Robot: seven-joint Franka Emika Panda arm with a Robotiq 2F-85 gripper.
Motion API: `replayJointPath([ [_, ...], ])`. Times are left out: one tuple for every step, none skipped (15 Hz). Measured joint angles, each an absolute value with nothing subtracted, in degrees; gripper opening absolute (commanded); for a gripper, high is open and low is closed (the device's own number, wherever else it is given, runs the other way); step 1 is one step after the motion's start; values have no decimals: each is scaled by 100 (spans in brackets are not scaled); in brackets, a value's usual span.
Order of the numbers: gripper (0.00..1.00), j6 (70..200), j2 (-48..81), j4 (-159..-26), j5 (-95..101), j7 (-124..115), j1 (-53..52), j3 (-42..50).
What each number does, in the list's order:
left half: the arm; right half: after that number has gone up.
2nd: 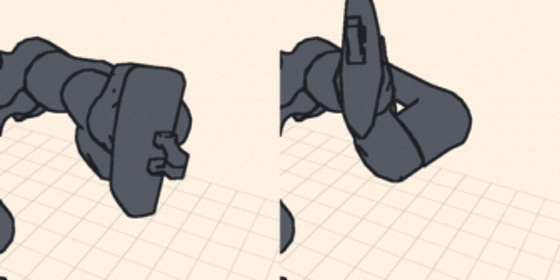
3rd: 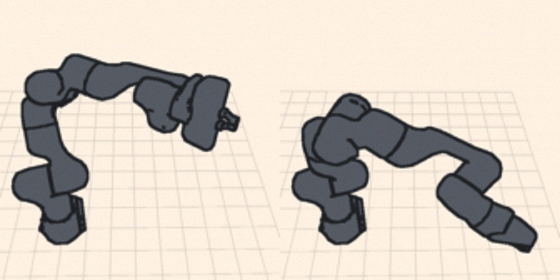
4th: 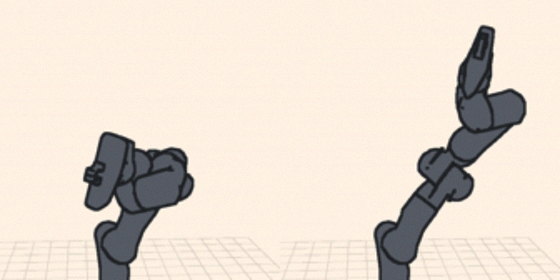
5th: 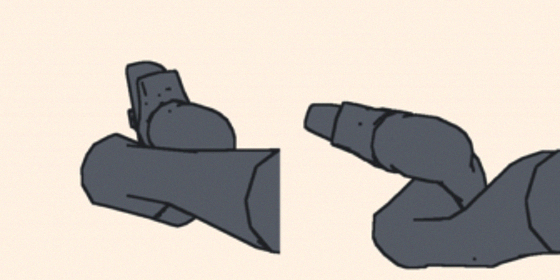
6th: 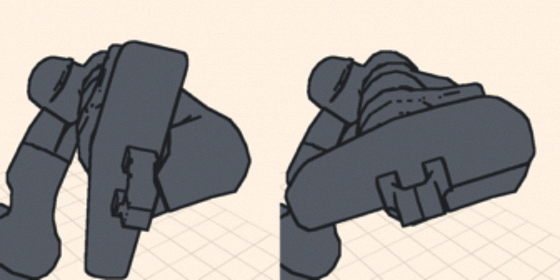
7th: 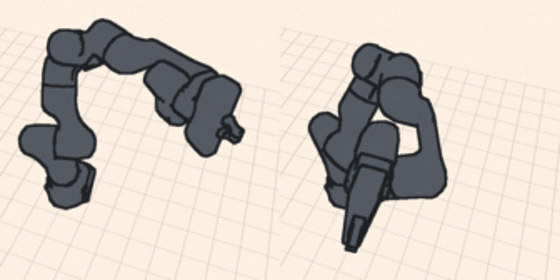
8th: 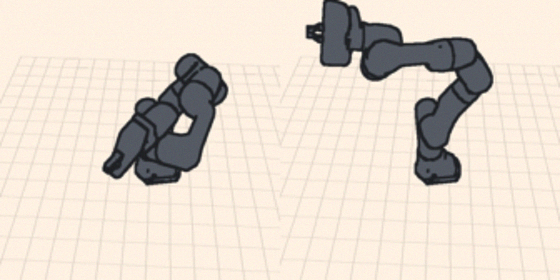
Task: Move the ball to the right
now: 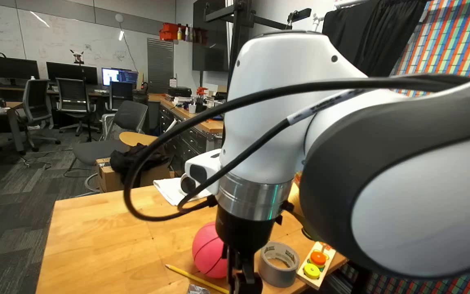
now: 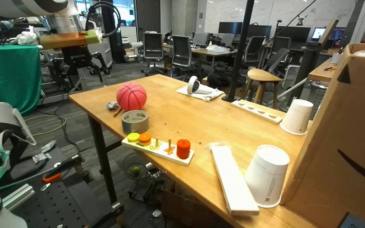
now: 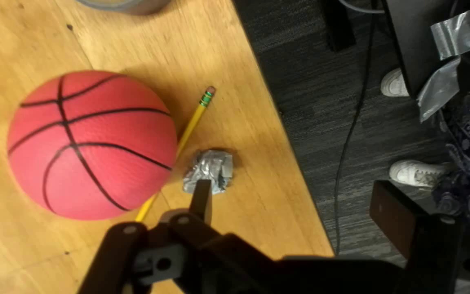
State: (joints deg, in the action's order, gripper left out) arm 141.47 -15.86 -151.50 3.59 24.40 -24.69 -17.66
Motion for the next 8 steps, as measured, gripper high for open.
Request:
replayJointPath([
  [100, 14147, -1524, -15113, 375, 2563, -2576, -1817],
  [100, 14147, -1452, -15069, 402, 2677, -2681, -1881],
  [100, 14145, -1367, -15013, 451, 2783, -2769, -1950],
  [100, 14144, -1270, -14944, 535, 2892, -2838, -2015],
  [100, 14143, -1161, -14863, 644, 3012, -2881, -2067],
  [100, 14141, -1043, -14771, 764, 3157, -2902, -2107],
  [100, 14139, -919, -14670, 895, 3320, -2906, -2131],
  [100, 14134, -789, -14559, 1041, 3502, -2905, -2136],
])
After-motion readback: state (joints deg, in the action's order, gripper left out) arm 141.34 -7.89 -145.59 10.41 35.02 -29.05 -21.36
